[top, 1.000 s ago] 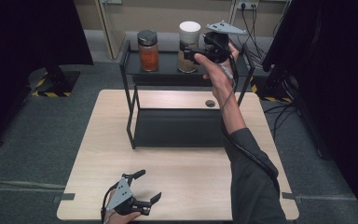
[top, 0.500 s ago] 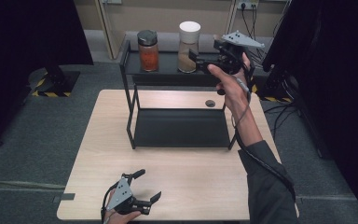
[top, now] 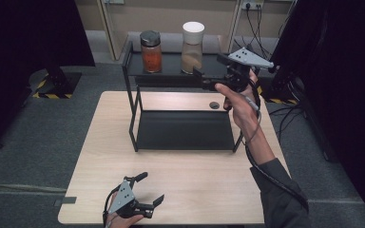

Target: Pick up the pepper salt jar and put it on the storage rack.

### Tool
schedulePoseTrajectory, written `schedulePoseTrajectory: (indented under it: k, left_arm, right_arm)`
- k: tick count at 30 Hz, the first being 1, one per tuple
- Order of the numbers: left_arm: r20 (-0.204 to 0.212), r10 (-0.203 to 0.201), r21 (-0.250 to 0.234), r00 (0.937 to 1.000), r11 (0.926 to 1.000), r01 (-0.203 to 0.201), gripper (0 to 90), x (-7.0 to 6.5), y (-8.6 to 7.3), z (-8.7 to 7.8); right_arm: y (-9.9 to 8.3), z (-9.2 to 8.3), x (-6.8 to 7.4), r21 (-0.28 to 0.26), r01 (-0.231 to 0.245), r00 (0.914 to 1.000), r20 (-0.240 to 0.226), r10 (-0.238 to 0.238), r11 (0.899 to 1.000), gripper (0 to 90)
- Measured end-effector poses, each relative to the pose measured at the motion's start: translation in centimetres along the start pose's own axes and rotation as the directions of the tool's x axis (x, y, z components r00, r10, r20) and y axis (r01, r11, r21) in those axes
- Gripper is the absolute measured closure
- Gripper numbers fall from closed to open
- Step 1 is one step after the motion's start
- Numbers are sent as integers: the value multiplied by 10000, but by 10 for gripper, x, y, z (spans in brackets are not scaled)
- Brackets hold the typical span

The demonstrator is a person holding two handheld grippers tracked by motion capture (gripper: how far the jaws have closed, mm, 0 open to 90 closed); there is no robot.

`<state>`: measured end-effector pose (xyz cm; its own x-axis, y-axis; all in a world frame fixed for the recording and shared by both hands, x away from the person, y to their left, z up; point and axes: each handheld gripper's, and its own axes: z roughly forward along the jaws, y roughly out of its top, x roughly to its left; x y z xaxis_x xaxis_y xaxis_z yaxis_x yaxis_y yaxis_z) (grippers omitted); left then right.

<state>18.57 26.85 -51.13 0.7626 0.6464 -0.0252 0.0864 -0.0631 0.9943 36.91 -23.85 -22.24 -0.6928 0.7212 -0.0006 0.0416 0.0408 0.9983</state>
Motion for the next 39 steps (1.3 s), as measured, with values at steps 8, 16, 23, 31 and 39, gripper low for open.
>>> schedulePoseTrajectory:
  k: [8,16,23,31,39]
  left_arm:
    - [1,7,-21,10000,10000,-7,39,0,0,0]
    - [11,19,-17,10000,10000,-19,38,0,0,0]
    - [-4,27,5,10000,10000,-27,39,0,0,0]
    - [-8,24,5,10000,10000,-24,38,0,0,0]
    - [-16,29,4,10000,10000,-29,38,0,0,0]
  right_arm:
    - [-11,-9,7,-58,169,9991,-393,-171,9998,19]
    - [-25,-22,12,-214,275,9985,-462,-285,9994,14]
    - [-28,-32,14,-289,348,9980,-522,-362,9990,9]
    - [-36,-40,17,-277,361,9965,-749,-381,9990,7]
    - [-49,-49,22,-201,399,9936,-1052,-418,9990,6]
